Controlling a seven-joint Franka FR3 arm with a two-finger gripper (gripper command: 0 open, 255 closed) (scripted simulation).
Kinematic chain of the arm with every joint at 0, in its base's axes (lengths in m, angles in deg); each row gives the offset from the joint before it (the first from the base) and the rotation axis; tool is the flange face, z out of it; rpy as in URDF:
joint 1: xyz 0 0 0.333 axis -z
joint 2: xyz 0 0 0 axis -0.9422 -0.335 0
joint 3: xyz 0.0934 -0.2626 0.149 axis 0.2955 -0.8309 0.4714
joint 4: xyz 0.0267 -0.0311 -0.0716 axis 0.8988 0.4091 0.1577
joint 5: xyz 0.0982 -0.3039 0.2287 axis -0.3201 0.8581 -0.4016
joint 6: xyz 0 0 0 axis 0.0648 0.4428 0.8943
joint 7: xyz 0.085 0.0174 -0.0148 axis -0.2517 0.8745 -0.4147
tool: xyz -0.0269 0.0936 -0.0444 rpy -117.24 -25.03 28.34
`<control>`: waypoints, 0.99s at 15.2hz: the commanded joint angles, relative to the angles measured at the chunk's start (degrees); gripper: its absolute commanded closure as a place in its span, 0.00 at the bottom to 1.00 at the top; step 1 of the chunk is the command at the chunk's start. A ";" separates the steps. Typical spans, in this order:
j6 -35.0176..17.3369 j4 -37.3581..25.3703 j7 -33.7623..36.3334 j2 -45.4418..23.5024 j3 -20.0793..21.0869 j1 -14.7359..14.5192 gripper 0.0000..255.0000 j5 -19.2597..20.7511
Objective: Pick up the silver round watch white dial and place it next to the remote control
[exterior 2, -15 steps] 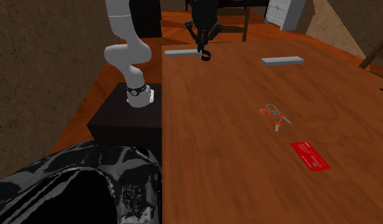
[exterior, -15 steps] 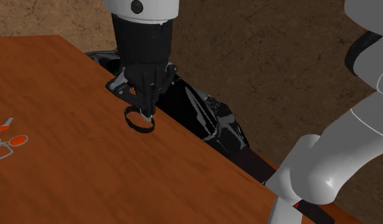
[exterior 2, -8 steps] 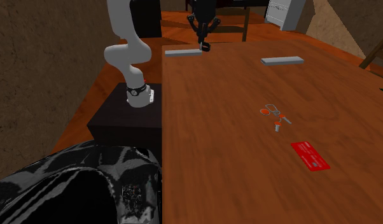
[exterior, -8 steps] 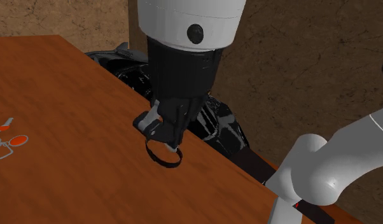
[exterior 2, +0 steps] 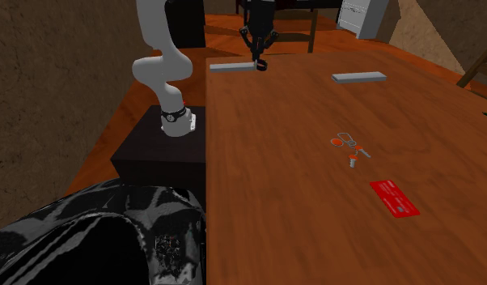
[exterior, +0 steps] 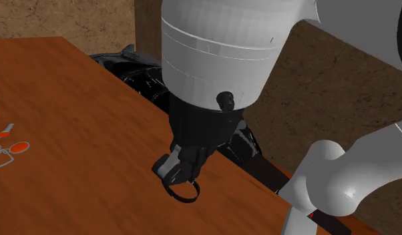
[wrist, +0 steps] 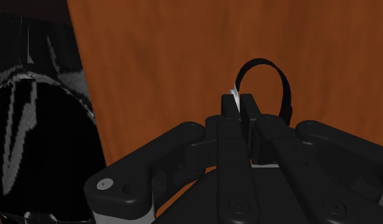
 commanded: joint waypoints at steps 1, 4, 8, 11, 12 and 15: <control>-1.42 1.68 -0.12 0.32 0.04 -0.13 1.00 -0.21; -3.68 4.33 -0.23 0.78 0.19 -0.35 1.00 -0.55; -6.69 7.67 -0.29 1.17 0.52 -0.61 1.00 -0.95; -8.96 10.04 -0.28 1.30 0.85 -0.77 1.00 -1.20; -9.73 10.82 -0.27 1.32 0.97 -0.82 1.00 -1.27; -9.73 10.82 -0.27 1.32 0.97 -0.81 1.00 -1.27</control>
